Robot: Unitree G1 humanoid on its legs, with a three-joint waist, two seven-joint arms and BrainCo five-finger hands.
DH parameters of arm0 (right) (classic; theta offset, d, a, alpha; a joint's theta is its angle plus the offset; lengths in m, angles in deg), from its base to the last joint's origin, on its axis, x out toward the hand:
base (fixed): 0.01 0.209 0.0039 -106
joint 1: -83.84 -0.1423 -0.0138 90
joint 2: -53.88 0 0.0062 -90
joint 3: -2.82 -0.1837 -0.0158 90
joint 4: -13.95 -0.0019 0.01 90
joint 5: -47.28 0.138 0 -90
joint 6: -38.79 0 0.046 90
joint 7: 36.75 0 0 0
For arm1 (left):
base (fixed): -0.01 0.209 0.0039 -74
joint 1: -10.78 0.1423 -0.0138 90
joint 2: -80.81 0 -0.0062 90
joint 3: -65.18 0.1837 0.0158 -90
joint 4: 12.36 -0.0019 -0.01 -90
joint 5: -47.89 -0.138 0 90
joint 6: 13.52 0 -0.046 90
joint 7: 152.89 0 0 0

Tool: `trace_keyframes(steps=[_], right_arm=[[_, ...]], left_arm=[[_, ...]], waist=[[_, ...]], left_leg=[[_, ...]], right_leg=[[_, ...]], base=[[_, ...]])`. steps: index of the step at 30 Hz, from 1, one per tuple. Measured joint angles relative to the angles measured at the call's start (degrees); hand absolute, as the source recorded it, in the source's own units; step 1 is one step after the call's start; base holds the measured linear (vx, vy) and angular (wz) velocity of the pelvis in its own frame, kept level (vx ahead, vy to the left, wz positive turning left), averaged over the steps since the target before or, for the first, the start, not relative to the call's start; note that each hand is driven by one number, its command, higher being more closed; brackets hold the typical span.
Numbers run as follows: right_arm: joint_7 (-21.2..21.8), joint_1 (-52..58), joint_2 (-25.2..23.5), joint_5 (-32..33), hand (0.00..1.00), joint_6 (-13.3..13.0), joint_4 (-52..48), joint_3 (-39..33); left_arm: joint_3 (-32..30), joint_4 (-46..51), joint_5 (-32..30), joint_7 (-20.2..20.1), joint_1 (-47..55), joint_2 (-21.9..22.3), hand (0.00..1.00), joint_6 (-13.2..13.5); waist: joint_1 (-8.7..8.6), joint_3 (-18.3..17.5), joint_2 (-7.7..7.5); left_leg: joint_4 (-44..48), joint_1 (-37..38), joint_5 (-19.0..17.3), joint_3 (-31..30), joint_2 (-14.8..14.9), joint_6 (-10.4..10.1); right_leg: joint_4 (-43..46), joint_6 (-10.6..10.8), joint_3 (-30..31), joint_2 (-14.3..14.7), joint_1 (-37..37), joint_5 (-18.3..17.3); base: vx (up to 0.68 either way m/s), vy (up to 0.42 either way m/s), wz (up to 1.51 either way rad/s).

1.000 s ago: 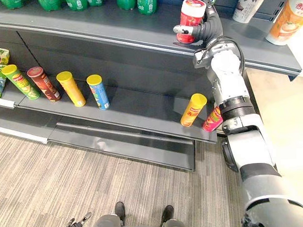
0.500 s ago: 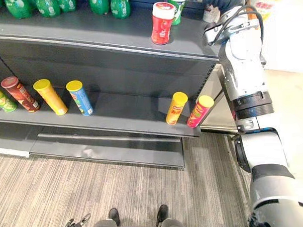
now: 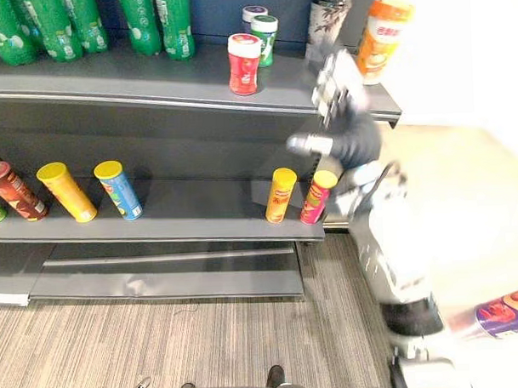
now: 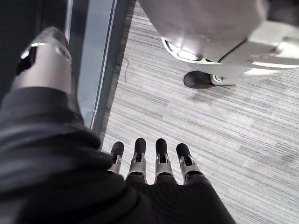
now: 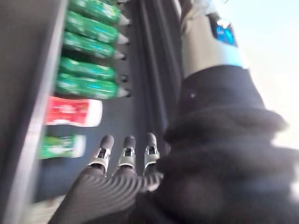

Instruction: Put the gum and the chips on the shelf.

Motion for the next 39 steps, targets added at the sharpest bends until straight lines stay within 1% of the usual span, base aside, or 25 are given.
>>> trace_keyframes(steps=[3,5,7,9,10,11,12,13,14,15,16,18,21,22,24,26,28,29,31,32,33,35,36,37,39], right_arm=[[4.5,13.1,-2.9,2.4,0.00,1.6,0.2,6.1],[7.1,19.2,-4.9,3.5,0.00,1.3,2.8,10.2],[8.5,22.2,-6.3,3.4,0.00,0.4,6.4,11.7],[9.4,24.0,-7.9,3.4,0.00,-1.1,13.1,12.4],[9.6,24.4,-8.6,3.2,0.00,-2.1,18.0,12.3],[9.5,24.5,-9.0,3.2,0.00,-2.5,20.7,12.2],[9.4,24.6,-9.7,3.2,0.00,-3.3,26.3,12.1],[9.3,24.8,-10.2,3.2,0.00,-3.5,31.9,11.8],[9.2,24.9,-10.6,3.2,0.00,-3.9,34.6,11.6],[9.1,25.0,-11.4,3.0,0.00,-4.9,40.2,10.8],[8.6,25.0,-12.0,1.4,0.00,-6.0,44.7,10.0],[8.3,25.0,-11.9,0.1,0.00,-7.1,50.2,9.2],[8.2,24.9,-11.9,-3.1,0.00,-6.7,58.7,6.0],[7.9,24.7,-12.1,-3.1,0.00,-6.3,63.6,3.6],[7.6,24.7,-12.3,-3.2,0.00,-6.2,67.7,0.6],[5.8,24.5,-13.3,-3.7,0.00,-6.2,73.0,-4.1],[3.9,24.7,-14.0,-4.5,0.00,-6.4,76.2,-6.7],[2.8,25.0,-14.4,-5.3,0.00,-6.6,77.6,-8.3],[0.7,25.9,-14.6,-5.4,0.00,-6.6,78.4,-10.4],[-1.1,26.5,-14.9,-6.0,0.00,-6.6,79.3,-12.7],[-1.3,26.5,-14.9,-6.0,0.00,-6.6,79.5,-13.1],[-3.0,27.1,-15.5,-6.2,0.00,-6.5,80.1,-15.3],[-3.3,27.6,-15.9,-6.8,0.00,-6.5,80.1,-16.3],[-4.0,27.8,-16.6,-7.1,0.00,-6.5,80.0,-17.2],[-4.9,27.8,-17.3,-6.9,0.00,-6.6,79.7,-19.2]], left_arm=[[0.1,0.0,1.7,0.4,0.8,0.8,0.00,0.9],[0.6,-0.1,3.1,0.3,1.4,0.9,0.00,0.9],[1.4,-0.5,4.8,0.0,1.4,0.8,0.00,0.9],[2.3,-1.3,6.5,-1.5,1.2,0.6,0.00,0.4],[3.3,-1.4,8.0,-3.1,1.2,0.3,0.00,-0.1],[3.9,-1.5,9.0,-3.9,1.2,0.1,0.00,-0.4],[4.5,-1.7,10.5,-5.4,1.2,-0.2,0.00,-1.3],[5.1,-1.7,12.0,-7.0,1.2,-0.4,0.00,-2.0],[5.4,-1.7,12.5,-7.7,1.2,-0.5,0.00,-2.1],[5.8,-1.7,13.5,-9.0,1.3,-0.6,0.00,-2.6],[5.9,-1.7,13.6,-9.9,1.3,-0.6,0.00,-3.2],[6.4,-1.7,13.6,-11.4,1.1,-0.6,0.00,-3.7],[6.8,-1.7,13.4,-12.8,0.6,-0.7,0.00,-4.3],[6.8,-1.7,13.4,-13.6,0.7,-0.6,0.00,-4.4],[6.7,-1.7,13.4,-13.8,0.9,-0.6,0.00,-4.4],[6.4,-1.8,13.4,-14.0,0.9,-0.4,0.00,-4.4],[5.6,-2.1,13.6,-14.1,0.9,-0.3,0.00,-4.3],[5.6,-2.3,13.7,-14.1,0.9,0.0,0.00,-4.3],[5.6,-2.3,13.9,-14.2,0.9,0.3,0.00,-4.1],[5.6,-2.3,14.0,-14.3,0.8,0.6,0.00,-3.8],[5.6,-2.3,14.0,-14.3,0.8,0.6,0.00,-3.8],[5.6,-2.3,14.0,-14.6,0.6,0.9,0.00,-3.7],[5.6,-2.4,14.0,-14.7,0.4,1.0,0.00,-3.7],[5.6,-2.5,14.0,-15.3,0.4,0.7,0.00,-3.9],[5.6,-3.6,13.8,-15.7,-1.0,-0.1,0.00,-4.2]], waist=[[-0.24,-0.2,0.50],[-1.49,-0.4,1.01],[-1.49,-0.7,1.43],[-1.52,-1.0,1.96],[-1.51,-1.2,2.21],[-1.50,-1.3,2.40],[-1.50,-1.5,2.66],[-1.44,-1.6,2.89],[-1.42,-1.6,2.96],[-1.42,-1.6,3.32],[-1.43,-1.6,3.63],[-1.54,-1.7,4.10],[-1.52,-1.6,4.58],[-1.43,-1.4,4.76],[-1.40,-1.4,4.97],[-1.47,-1.2,5.14],[-1.46,-1.0,4.97],[-1.51,-0.8,5.25],[-1.62,-0.7,5.18],[-1.72,-0.5,5.65],[-1.74,-0.5,5.68],[-1.92,-0.3,5.90],[-2.35,0.0,5.96],[-3.13,0.5,5.51],[-3.24,2.2,5.22]], left_leg=[[0.0,0.4,-0.6,1.4,0.3,-0.7],[0.0,0.7,-0.8,1.7,0.5,-0.8],[0.0,0.7,-1.0,2.2,0.6,-0.9],[0.1,0.7,-1.2,2.5,0.5,-0.9],[0.1,0.7,-1.4,2.5,0.5,-0.9],[0.1,0.7,-1.4,2.5,0.5,-0.9],[0.2,0.8,-1.5,2.5,0.5,-0.9],[0.3,0.8,-1.6,2.4,0.5,-0.9],[0.3,0.9,-1.6,2.3,0.5,-0.9],[0.3,1.3,-1.8,2.3,0.5,-0.9],[0.3,1.6,-1.8,2.3,0.5,-0.8],[0.3,1.7,-1.9,2.0,0.4,-0.7],[0.3,2.1,-1.9,0.8,0.2,-0.7],[0.3,2.6,-1.9,0.6,0.2,-0.7],[0.3,2.9,-1.9,0.4,0.2,-0.7],[0.3,3.1,-2.0,0.4,0.2,-0.8],[0.3,3.7,-2.3,0.5,0.2,-1.0],[0.3,3.7,-2.4,0.6,0.2,-1.0],[0.2,3.7,-2.6,0.8,0.1,-1.1],[0.1,3.7,-2.7,1.1,0.1,-1.0],[0.1,3.7,-2.7,1.2,0.1,-1.0],[0.3,4.0,-3.3,2.4,0.1,-0.6],[0.3,4.1,-3.5,3.0,-0.1,-0.5],[1.4,4.1,-4.0,4.0,-0.4,-0.3],[3.2,4.9,-5.3,6.4,-0.7,-0.4]], right_leg=[[0.0,-0.4,1.4,0.5,-0.5,-0.2],[0.0,-0.4,1.6,0.6,-0.2,-0.3],[0.0,-0.5,1.9,0.7,-0.3,-0.3],[0.0,-0.5,2.3,0.7,-0.4,-0.3],[0.0,-0.4,2.3,0.7,-0.4,-0.3],[0.0,-0.4,2.3,0.7,-0.4,-0.3],[0.0,-0.3,2.2,0.7,-0.4,-0.2],[0.0,-0.3,2.1,0.7,-0.3,-0.2],[0.0,-0.4,2.1,0.7,-0.1,-0.3],[0.0,-0.4,1.9,0.7,0.2,-0.3],[0.0,-0.3,1.8,0.7,0.5,-0.3],[0.0,-0.4,1.4,0.5,0.9,-0.3],[0.0,-0.2,0.4,0.3,1.7,-0.7],[0.0,-0.1,-0.1,0.2,2.4,-0.9],[0.0,-0.1,-0.3,0.2,2.7,-1.1],[0.0,0.0,-0.4,0.2,3.1,-1.3],[0.0,0.1,-0.3,0.3,3.4,-1.6],[0.0,0.1,-0.2,0.3,3.4,-1.6],[0.0,0.1,-0.1,0.2,3.3,-1.7],[0.4,-0.1,0.2,0.0,3.1,-2.2],[0.7,-0.1,0.3,0.0,3.1,-2.3],[4.9,0.2,1.2,-0.3,1.0,-4.5],[8.7,0.6,2.2,-0.7,-1.2,-6.3],[12.5,1.0,3.2,-1.4,-3.1,-7.8],[14.6,1.3,5.7,-1.7,-4.1,-8.1]], base=[[-0.01,-0.016,-0.24],[0.02,-0.019,-0.09],[0.01,-0.010,-0.10],[0.01,-0.003,-0.09],[0.00,0.000,0.00],[0.04,-0.001,0.02],[0.05,-0.003,0.03],[0.06,-0.004,0.04],[0.05,-0.003,0.04],[0.04,-0.001,0.00],[0.04,-0.001,-0.01],[0.01,-0.001,0.05],[0.02,-0.005,0.19],[0.02,-0.007,0.19],[0.00,-0.006,0.08],[0.00,0.000,0.00],[0.00,0.000,0.00],[0.00,0.000,0.00],[-0.02,0.004,-0.05],[-0.02,0.010,-0.06],[-0.01,0.021,-0.10],[0.00,0.030,-0.17],[0.01,0.052,-0.29],[0.01,0.059,-0.36],[0.01,0.054,-0.62]])
